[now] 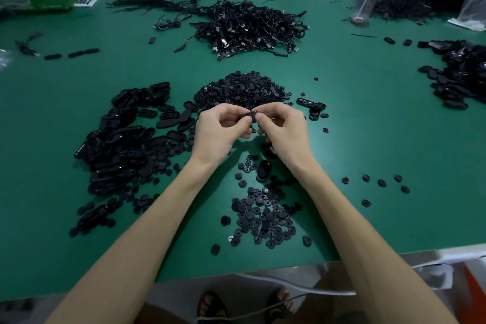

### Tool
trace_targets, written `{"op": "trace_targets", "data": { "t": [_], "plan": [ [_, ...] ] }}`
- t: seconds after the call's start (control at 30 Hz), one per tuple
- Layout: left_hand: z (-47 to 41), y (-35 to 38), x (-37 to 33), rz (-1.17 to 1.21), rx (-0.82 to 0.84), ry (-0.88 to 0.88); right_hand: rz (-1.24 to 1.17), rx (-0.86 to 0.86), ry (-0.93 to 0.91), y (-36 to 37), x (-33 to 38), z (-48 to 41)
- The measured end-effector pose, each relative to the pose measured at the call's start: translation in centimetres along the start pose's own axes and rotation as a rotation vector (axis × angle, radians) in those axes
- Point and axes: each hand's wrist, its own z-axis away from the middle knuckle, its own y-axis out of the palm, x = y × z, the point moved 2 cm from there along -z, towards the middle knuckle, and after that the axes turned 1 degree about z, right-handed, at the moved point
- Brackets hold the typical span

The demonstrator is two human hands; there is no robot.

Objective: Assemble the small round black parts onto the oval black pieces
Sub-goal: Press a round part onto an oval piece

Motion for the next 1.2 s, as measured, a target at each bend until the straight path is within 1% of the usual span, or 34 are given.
{"op": "trace_targets", "data": {
  "t": [0.27,0.43,0.53,0.67,0.83,0.9,0.97,1.0,1.03,1.1,1.13,1.2],
  "plan": [
    [0.0,0.2,0.2,-0.085,-0.034,-0.027,0.022,0.049,-0.047,0.3,0.3,0.3],
    [-0.2,0.2,0.1,-0.085,-0.030,-0.040,0.071,0.050,-0.070,0.5,0.4,0.4],
    [-0.3,-0.1,0.0,-0.012,0.006,-0.047,0.071,0.029,-0.086,0.3,0.5,0.4],
    [-0.4,-0.6,-0.2,0.120,0.072,-0.049,-0.013,0.048,-0.104,0.0,0.6,0.5],
    [-0.6,-0.7,0.1,0.113,0.085,-0.018,-0.004,0.071,-0.126,0.1,0.7,0.5],
    [-0.6,-0.7,0.1,-0.010,0.074,0.063,0.006,0.054,-0.126,0.1,0.7,0.6],
    [-0.8,-0.9,-0.1,-0.265,0.002,0.168,0.010,-0.015,-0.107,-0.1,0.7,0.5],
    [-1.0,-1.3,-0.2,-0.392,-0.062,0.194,0.023,-0.068,-0.093,-0.4,0.6,0.4],
    [-1.3,-2.0,-0.1,-0.496,-0.135,0.183,0.041,-0.132,-0.079,-0.7,0.5,0.4],
    [-1.9,-3.8,0.6,-0.706,-0.266,0.093,0.075,-0.278,-0.047,-1.4,0.4,0.1],
    [-2.1,-4.7,1.0,-0.827,-0.294,0.030,0.080,-0.344,-0.028,-1.7,0.4,0.0],
    [-2.1,-5.8,1.6,-1.017,-0.269,-0.112,0.073,-0.412,0.017,-2.1,0.2,-0.2]
  ]
}}
